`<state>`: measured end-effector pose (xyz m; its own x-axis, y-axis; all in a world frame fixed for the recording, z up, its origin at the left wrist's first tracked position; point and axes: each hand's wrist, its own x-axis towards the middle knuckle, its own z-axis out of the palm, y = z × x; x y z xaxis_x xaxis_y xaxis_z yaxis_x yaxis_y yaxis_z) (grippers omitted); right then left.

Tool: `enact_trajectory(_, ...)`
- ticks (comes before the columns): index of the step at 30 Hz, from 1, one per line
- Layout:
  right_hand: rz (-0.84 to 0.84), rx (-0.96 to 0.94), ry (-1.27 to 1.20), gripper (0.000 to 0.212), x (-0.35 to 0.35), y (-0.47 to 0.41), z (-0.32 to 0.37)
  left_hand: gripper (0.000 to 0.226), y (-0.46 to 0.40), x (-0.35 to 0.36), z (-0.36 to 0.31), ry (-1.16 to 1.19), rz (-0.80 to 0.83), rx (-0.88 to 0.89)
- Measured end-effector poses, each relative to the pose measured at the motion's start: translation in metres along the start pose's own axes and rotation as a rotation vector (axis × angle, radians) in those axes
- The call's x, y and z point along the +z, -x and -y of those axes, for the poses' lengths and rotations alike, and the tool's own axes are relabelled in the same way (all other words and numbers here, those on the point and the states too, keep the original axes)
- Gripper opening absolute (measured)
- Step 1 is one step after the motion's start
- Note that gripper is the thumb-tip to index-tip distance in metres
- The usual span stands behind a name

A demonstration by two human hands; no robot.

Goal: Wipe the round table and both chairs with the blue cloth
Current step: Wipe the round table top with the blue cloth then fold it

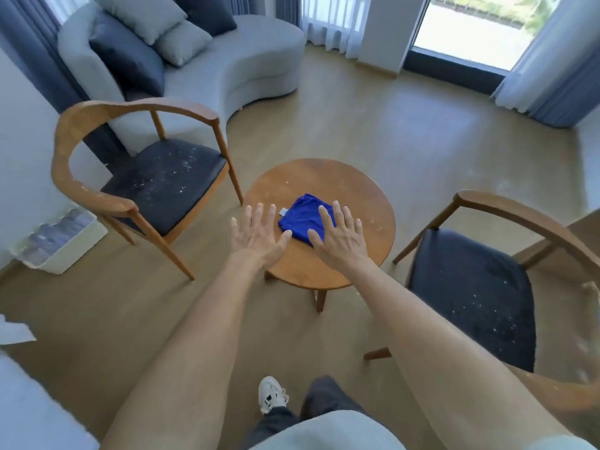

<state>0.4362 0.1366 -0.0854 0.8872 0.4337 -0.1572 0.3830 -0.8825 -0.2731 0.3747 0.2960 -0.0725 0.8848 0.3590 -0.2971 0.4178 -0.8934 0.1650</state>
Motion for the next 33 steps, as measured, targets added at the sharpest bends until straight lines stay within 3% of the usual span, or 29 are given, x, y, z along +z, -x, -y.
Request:
enact_trajectory(10,0.040,0.272,-0.100,0.064,0.036,-0.101,-0.030,0.071,-0.137,0.020,-0.013,-0.107,0.182,0.216)
enact_trajectory(22,0.179,0.423,-0.140,0.064,0.090,-0.187,-0.038,0.071,-0.257,0.054,0.007,-0.243,0.368,0.354)
enact_trajectory(28,0.316,0.488,-0.168,0.064,0.139,-0.216,-0.029,0.071,-0.305,0.097,0.011,-0.399,0.460,0.551)
enact_trajectory(33,0.329,0.515,-0.149,0.065,0.171,-0.236,-0.025,0.069,-0.331,0.123,0.007,-0.483,0.445,0.705)
